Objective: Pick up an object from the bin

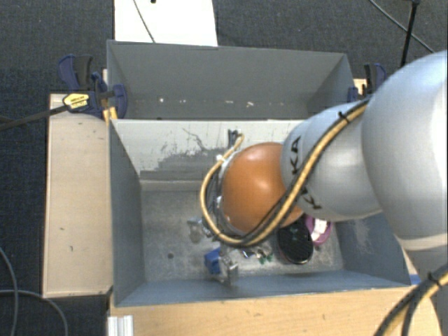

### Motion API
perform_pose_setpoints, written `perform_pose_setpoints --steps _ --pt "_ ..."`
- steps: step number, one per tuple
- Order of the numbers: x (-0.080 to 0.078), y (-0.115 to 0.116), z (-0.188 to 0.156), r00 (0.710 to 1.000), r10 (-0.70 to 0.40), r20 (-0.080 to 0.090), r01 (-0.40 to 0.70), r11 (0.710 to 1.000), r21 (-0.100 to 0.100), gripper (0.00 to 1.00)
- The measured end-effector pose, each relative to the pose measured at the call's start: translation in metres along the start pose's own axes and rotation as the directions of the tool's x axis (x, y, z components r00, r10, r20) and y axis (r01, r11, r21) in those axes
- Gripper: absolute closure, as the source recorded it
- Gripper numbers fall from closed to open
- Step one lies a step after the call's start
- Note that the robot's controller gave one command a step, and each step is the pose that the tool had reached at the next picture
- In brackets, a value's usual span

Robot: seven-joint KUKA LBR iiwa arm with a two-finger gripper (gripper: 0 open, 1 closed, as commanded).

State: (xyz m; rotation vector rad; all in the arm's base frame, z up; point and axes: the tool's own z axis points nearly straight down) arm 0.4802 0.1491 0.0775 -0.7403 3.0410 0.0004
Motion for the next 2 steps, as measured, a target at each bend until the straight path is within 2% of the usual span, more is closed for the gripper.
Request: perform_pose_setpoints --steps 1,2 --pt "0.002 0.003 0.001 1.000 0.003 -0.008 -0.003 1.000 -0.003 1.00" --pt "-0.024 -0.004 -0.161 0.999 0.039 0.000 -0.039 0.999 -0.001 1.00"
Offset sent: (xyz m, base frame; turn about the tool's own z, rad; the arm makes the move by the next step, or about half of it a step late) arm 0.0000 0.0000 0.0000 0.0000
